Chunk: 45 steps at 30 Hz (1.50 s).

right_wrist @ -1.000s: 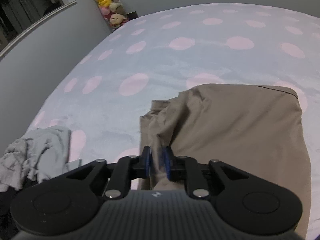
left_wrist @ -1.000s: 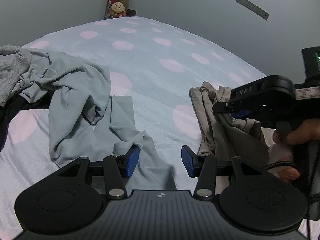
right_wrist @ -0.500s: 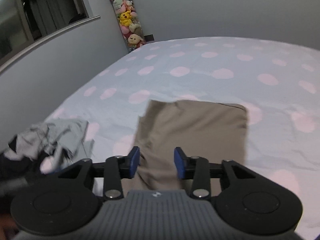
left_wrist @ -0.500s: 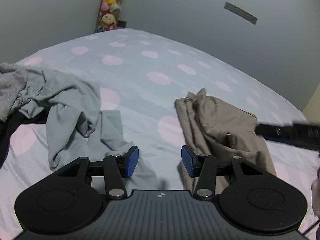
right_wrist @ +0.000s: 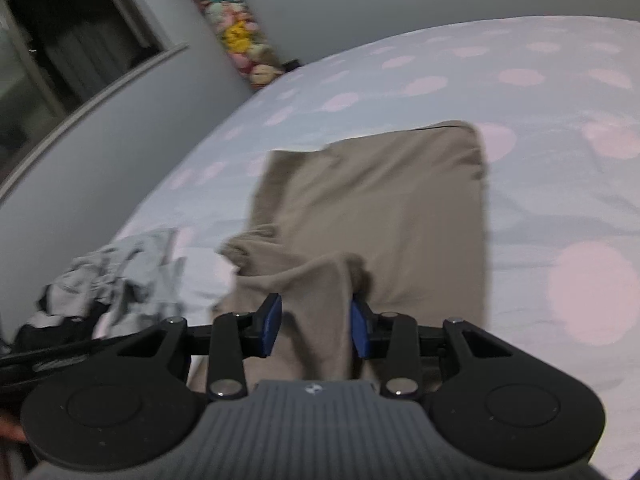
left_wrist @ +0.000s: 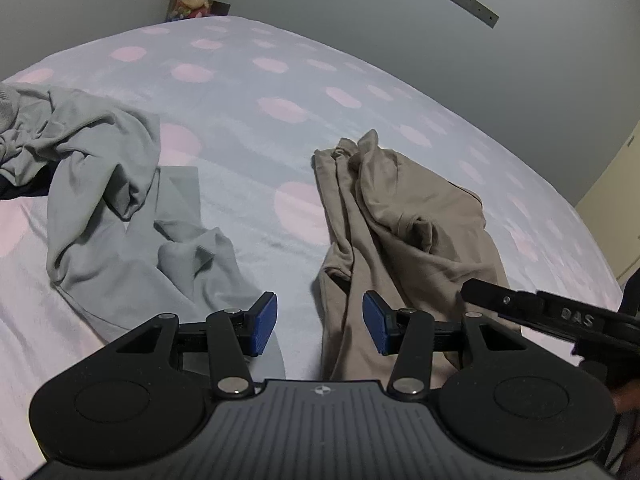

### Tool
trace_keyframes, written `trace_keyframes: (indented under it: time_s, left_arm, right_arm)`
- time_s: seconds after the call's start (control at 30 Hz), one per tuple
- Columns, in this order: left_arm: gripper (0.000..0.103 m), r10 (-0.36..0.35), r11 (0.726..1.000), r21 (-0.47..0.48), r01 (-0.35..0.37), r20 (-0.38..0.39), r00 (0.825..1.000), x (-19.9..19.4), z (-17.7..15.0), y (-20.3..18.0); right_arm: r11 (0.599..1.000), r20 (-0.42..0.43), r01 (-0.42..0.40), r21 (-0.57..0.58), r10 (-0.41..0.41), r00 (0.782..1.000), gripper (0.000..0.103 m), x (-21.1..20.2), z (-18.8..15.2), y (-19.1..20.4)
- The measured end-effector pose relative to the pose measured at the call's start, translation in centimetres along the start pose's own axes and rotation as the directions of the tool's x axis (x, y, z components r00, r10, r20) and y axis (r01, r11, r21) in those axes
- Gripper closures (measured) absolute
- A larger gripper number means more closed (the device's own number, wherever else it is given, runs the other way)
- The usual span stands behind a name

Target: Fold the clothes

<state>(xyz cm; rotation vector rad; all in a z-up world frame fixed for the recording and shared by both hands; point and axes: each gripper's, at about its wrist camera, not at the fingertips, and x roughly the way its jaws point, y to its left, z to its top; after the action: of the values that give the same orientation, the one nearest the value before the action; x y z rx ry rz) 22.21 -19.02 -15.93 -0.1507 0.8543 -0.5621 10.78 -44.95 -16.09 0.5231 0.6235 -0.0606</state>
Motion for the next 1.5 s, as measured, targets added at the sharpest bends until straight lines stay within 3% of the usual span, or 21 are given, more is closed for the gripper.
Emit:
trace_keyframes:
  time_s: [0.13, 0.3, 0.53, 0.67, 0.9, 1.03, 1.13, 1.23, 1.3, 1.5]
  left_arm:
    - [0.058, 0.000, 1.000, -0.012, 0.000, -0.010, 1.000, 0.0, -0.1, 0.2]
    - [0.058, -0.001, 0.999, -0.034, 0.001, -0.001, 1.000, -0.4, 0.0, 0.5]
    - [0.056, -0.058, 0.998, -0.021, 0.058, -0.010, 0.998, -0.3, 0.0, 0.0]
    - [0.052, -0.106, 0.993, 0.045, 0.108, -0.034, 0.994, 0.0, -0.4, -1.6]
    - [0.052, -0.093, 0.981, 0.164, 0.108, -0.096, 0.991, 0.8, -2.3, -4.1]
    - [0.054, -0.090, 0.975, 0.197, 0.100, -0.061, 0.994, 0.5, -2.6, -4.5]
    - [0.058, -0.085, 0.973, 0.211, 0.094, -0.052, 0.995, 1.0, -2.7, -4.5]
    - [0.070, -0.089, 0.974, 0.204, 0.103, -0.074, 0.993, 1.9, -2.9, -4.4]
    - [0.072, -0.094, 0.972, 0.208, 0.109, -0.080, 0.992, 2.1, -3.1, -4.5]
    - [0.073, -0.050, 0.964, 0.258, 0.071, -0.087, 0.995, 2.6, -3.6, -5.1]
  right_arm:
    - [0.993, 0.005, -0.035, -0.111, 0.036, 0.999, 0.070, -0.5, -1.5, 3.0]
    - [0.973, -0.044, -0.046, -0.226, 0.037, 0.998, 0.070, 0.3, -4.4, 6.1]
    - [0.962, -0.097, -0.059, -0.265, 0.035, 0.995, 0.070, 0.9, -7.4, 7.5]
    - [0.968, -0.078, -0.025, -0.249, 0.005, 0.997, 0.070, -0.6, -7.9, 7.0]
    - [0.957, -0.005, 0.089, -0.277, -0.094, 0.996, 0.069, -4.6, -9.1, 5.5]
    - [0.951, 0.005, 0.127, -0.281, -0.131, 0.991, 0.068, -5.8, -9.6, 4.1]
    - [0.952, 0.014, 0.154, -0.263, -0.156, 0.988, 0.068, -6.1, -9.8, 3.1]
    - [0.945, 0.032, 0.191, -0.266, -0.189, 0.981, 0.068, -6.4, -9.9, 2.4]
    - [0.939, 0.047, 0.207, -0.274, -0.202, 0.978, 0.062, -6.5, -10.0, 2.2]
    - [0.941, 0.050, 0.215, -0.260, -0.209, 0.977, 0.062, -6.5, -10.1, 1.6]
